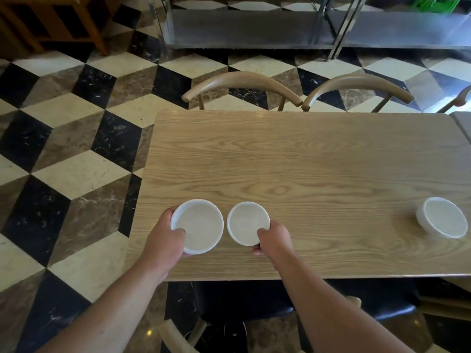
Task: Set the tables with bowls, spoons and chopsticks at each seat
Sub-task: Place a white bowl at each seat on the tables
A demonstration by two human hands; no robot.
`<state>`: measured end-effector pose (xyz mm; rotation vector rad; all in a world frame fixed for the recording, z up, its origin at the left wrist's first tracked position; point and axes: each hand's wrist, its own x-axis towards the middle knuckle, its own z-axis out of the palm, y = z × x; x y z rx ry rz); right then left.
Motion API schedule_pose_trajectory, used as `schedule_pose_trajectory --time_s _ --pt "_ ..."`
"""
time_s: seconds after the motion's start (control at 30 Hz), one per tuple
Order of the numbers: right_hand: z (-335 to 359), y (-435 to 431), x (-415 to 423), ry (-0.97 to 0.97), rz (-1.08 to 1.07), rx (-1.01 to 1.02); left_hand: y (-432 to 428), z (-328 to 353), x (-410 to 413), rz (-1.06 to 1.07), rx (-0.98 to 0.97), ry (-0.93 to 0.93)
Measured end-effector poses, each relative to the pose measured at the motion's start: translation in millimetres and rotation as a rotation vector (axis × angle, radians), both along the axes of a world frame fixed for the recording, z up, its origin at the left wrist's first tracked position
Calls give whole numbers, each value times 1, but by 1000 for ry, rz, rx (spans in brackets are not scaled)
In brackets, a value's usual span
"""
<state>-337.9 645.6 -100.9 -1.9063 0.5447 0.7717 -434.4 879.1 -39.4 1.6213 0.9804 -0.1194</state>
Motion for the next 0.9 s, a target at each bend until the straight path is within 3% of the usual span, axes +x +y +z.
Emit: schedule_pose_trajectory --time_s 0.1,0.17,0.23,0.27,0.33,0.43,0.5,0.7,0.9 --pt "6 1 1 -2 51 -51 5 4 2 -1 -27 -10" --pt "21 2 1 -61 173 -239 12 8 3 -6 -33 -18" --pt "36 6 1 -247 244 -466 24 15 2 -12 -42 -33" --pt "48 13 0 -349 219 -482 31 20 1 -16 -46 -42" --pt "74 43 -2 -419 207 -326 47 29 -2 -32 -34 -59" --pt "108 122 -16 -214 356 71 82 44 -10 -48 -27 -76" --pt "123 182 -33 -79 427 218 117 53 -19 -41 -31 -77" --pt "154 351 -81 -114 454 132 274 85 -70 -92 -98 -104" --pt "172 510 -117 -175 543 34 422 119 -109 -41 -14 -86"
